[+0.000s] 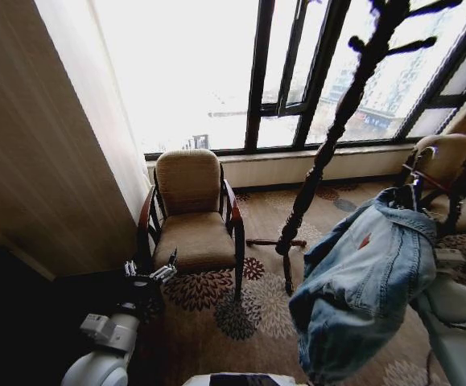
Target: Pick up the clothes from the bed and hang them on the clothes hanger.
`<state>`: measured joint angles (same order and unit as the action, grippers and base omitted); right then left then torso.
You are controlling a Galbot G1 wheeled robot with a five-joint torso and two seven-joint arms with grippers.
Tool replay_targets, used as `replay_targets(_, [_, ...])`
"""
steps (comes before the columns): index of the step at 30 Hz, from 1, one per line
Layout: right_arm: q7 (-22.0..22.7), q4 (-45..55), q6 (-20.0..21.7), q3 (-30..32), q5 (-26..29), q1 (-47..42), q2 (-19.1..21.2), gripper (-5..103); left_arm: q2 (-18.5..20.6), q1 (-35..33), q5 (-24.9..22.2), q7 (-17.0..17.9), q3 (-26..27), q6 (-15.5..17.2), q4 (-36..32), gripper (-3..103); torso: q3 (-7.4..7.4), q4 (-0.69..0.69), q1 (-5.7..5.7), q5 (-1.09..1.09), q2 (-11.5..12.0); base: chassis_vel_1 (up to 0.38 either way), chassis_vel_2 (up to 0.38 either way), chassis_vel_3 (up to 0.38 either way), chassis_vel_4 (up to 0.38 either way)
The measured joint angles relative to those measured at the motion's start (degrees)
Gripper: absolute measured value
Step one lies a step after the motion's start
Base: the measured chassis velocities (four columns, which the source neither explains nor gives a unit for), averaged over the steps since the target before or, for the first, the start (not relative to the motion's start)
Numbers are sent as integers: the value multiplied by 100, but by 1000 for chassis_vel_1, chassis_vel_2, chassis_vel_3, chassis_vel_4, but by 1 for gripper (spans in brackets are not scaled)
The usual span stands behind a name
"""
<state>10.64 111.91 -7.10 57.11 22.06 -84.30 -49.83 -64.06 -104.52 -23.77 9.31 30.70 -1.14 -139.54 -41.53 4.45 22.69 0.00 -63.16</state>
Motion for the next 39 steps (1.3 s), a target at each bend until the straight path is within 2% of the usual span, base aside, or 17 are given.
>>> replay_targets(11, [76, 77, 94, 50, -7, -69, -24, 13, -25, 34, 12, 5, -26, 2, 16, 100, -1, 0, 2, 0, 1, -116, 98, 125, -99])
replay_targets(19, [110, 83, 111, 25, -71, -65, -74, 13, -15, 73, -36, 11, 26, 4, 33, 100, 0, 1, 0, 0, 1, -104, -33, 106, 41])
replay_targets(29, [111, 83, 117, 21, -108, -68, -85, 13, -5, 106, -78, 12, 44, 12, 48, 100, 0, 1, 0, 1, 1, -211, -202, 238, 201])
replay_targets(39, [140, 89, 108, 12, -169, -67, -94, 13, -12, 87, -94, 13, 72, 13, 35, 100, 0, 0, 0, 0, 1, -347, -301, 327, 319])
